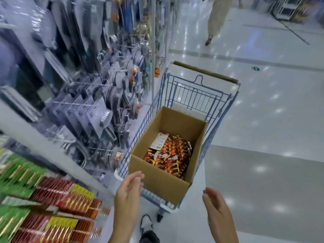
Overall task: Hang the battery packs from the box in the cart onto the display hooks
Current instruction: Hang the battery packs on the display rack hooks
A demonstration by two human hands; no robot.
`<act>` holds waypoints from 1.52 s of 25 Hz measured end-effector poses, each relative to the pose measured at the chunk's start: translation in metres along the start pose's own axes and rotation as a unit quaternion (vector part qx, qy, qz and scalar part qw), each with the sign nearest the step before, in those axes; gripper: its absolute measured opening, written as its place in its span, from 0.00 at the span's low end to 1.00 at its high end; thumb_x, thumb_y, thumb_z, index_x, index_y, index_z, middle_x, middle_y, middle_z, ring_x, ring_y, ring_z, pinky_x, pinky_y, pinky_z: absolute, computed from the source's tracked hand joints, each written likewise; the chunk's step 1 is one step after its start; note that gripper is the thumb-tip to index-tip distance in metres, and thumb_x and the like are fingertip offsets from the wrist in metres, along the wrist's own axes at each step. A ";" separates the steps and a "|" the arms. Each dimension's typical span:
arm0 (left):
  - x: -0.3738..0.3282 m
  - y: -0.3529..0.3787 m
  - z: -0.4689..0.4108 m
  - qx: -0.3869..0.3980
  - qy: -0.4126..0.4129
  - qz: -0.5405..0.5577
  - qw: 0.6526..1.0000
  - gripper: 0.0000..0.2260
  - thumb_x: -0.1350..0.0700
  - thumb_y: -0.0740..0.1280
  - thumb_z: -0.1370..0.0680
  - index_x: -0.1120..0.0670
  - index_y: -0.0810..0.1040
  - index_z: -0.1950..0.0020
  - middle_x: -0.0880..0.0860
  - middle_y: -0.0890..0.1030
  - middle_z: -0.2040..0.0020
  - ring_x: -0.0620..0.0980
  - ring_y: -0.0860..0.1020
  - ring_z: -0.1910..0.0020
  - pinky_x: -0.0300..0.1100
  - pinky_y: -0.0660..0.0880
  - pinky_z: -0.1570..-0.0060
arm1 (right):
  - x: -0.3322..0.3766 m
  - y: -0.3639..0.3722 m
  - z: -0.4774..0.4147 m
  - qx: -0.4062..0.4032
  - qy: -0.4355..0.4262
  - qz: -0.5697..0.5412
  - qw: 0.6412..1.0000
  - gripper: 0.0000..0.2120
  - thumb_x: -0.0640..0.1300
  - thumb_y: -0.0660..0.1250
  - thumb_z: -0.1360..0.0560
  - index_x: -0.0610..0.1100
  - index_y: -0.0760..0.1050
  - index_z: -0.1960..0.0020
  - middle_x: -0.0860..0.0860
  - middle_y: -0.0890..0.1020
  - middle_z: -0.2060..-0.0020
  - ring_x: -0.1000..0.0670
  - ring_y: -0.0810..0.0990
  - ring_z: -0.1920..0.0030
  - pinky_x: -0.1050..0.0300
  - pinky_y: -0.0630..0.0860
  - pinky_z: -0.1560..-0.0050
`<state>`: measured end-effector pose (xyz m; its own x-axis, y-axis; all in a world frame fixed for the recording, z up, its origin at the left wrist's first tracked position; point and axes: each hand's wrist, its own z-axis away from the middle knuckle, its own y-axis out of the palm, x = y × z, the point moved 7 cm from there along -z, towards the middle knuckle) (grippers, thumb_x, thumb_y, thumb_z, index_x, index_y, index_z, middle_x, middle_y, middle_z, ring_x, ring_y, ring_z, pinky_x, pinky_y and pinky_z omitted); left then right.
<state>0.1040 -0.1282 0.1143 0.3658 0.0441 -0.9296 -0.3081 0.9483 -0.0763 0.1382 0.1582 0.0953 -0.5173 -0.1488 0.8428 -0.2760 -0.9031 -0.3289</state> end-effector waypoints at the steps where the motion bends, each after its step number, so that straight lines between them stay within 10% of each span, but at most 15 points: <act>1: -0.005 0.009 -0.019 0.013 0.001 -0.011 1.000 0.09 0.53 0.62 0.14 0.44 0.82 0.43 0.43 0.85 0.45 0.44 0.83 0.44 0.47 0.79 0.41 | 0.007 0.003 -0.011 -0.008 0.008 0.001 1.000 0.09 0.45 0.67 0.18 0.51 0.77 0.38 0.53 0.83 0.40 0.49 0.79 0.38 0.56 0.69 0.43; 14: 0.033 0.224 -0.258 0.147 -0.121 -0.172 0.966 0.09 0.53 0.70 0.19 0.52 0.85 0.41 0.51 0.85 0.47 0.49 0.82 0.48 0.38 0.77 0.50 | 0.075 0.048 -0.154 0.043 0.071 -0.016 0.996 0.09 0.45 0.68 0.19 0.54 0.79 0.40 0.61 0.83 0.42 0.62 0.78 0.40 0.67 0.71 0.44; 24: 0.183 0.334 -0.363 0.081 -0.215 -0.351 0.908 0.24 0.55 0.74 0.21 0.58 0.72 0.27 0.59 0.77 0.31 0.60 0.75 0.30 0.54 0.72 0.29 | 0.045 0.038 -0.247 0.077 0.114 -0.041 0.990 0.11 0.45 0.70 0.23 0.55 0.80 0.42 0.66 0.84 0.46 0.63 0.81 0.40 0.58 0.77 0.35; 30: 0.203 0.342 -0.373 0.019 -0.240 -0.296 0.924 0.38 0.51 0.80 0.26 0.60 0.66 0.22 0.60 0.71 0.27 0.63 0.71 0.27 0.59 0.71 0.28 | 0.048 0.030 -0.262 0.123 0.141 -0.022 0.982 0.29 0.70 0.71 0.38 0.56 0.78 0.43 0.69 0.83 0.47 0.65 0.80 0.41 0.65 0.77 0.37; 34: 0.210 0.335 -0.369 0.016 -0.242 -0.279 0.929 0.28 0.54 0.78 0.24 0.57 0.72 0.28 0.57 0.75 0.31 0.59 0.76 0.32 0.55 0.75 0.31 | 0.044 0.028 -0.265 0.122 0.148 0.004 0.981 0.12 0.44 0.71 0.23 0.55 0.78 0.42 0.71 0.83 0.48 0.62 0.81 0.40 0.59 0.77 0.34; 38: 0.199 0.315 -0.357 -0.002 -0.252 -0.253 0.934 0.23 0.58 0.75 0.22 0.57 0.74 0.29 0.56 0.79 0.34 0.58 0.78 0.34 0.52 0.74 0.30 | 0.053 0.033 -0.265 0.120 0.130 0.008 0.984 0.14 0.39 0.70 0.21 0.57 0.78 0.41 0.69 0.83 0.47 0.63 0.81 0.41 0.58 0.77 0.35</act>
<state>-0.2341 0.0669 -0.2237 0.8320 -0.2661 -0.4867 0.0129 0.8865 -0.4626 -0.1133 0.2270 0.0160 -0.7185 -0.0847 0.6904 -0.0822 -0.9753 -0.2051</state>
